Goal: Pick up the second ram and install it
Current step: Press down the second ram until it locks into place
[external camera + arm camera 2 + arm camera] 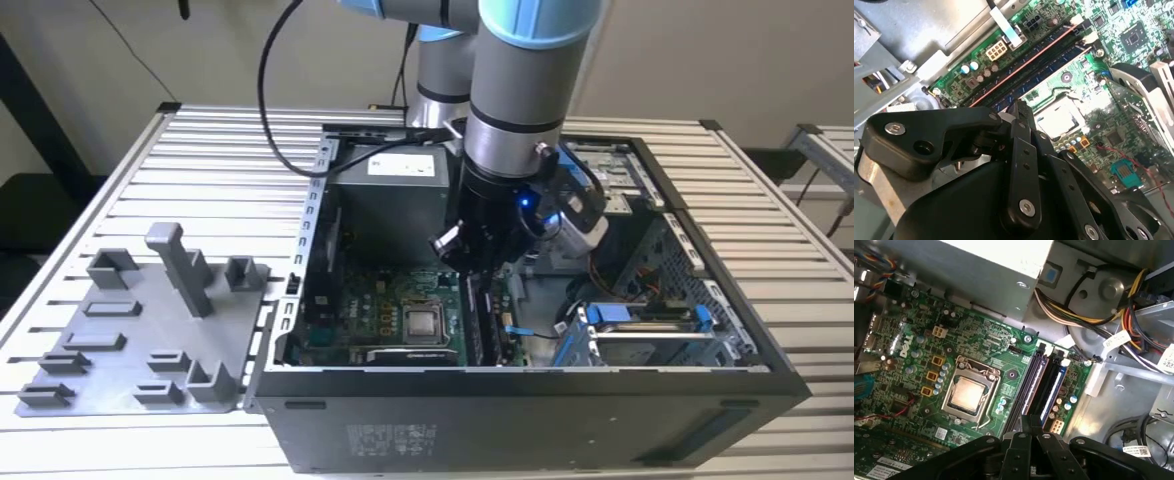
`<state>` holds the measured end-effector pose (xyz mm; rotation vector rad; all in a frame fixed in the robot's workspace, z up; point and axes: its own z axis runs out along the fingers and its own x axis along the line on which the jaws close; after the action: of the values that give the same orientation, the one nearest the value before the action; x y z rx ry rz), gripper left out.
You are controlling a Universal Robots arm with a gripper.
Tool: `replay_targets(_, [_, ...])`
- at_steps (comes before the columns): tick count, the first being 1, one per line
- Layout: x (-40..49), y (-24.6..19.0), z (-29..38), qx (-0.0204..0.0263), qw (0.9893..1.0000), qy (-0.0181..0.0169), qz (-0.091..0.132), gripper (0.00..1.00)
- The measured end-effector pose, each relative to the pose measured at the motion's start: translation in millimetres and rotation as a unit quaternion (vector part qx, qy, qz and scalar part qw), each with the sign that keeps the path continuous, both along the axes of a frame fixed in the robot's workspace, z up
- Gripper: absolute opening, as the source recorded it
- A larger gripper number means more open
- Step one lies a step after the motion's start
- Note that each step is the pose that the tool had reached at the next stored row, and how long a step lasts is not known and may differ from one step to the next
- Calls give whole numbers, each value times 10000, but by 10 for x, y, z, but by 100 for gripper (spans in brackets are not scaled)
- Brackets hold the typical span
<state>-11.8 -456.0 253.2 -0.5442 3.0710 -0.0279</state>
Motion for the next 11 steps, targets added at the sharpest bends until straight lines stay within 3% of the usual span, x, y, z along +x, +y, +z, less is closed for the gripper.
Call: replay_targets(11, [0, 0, 0, 0, 9990, 0, 448, 11])
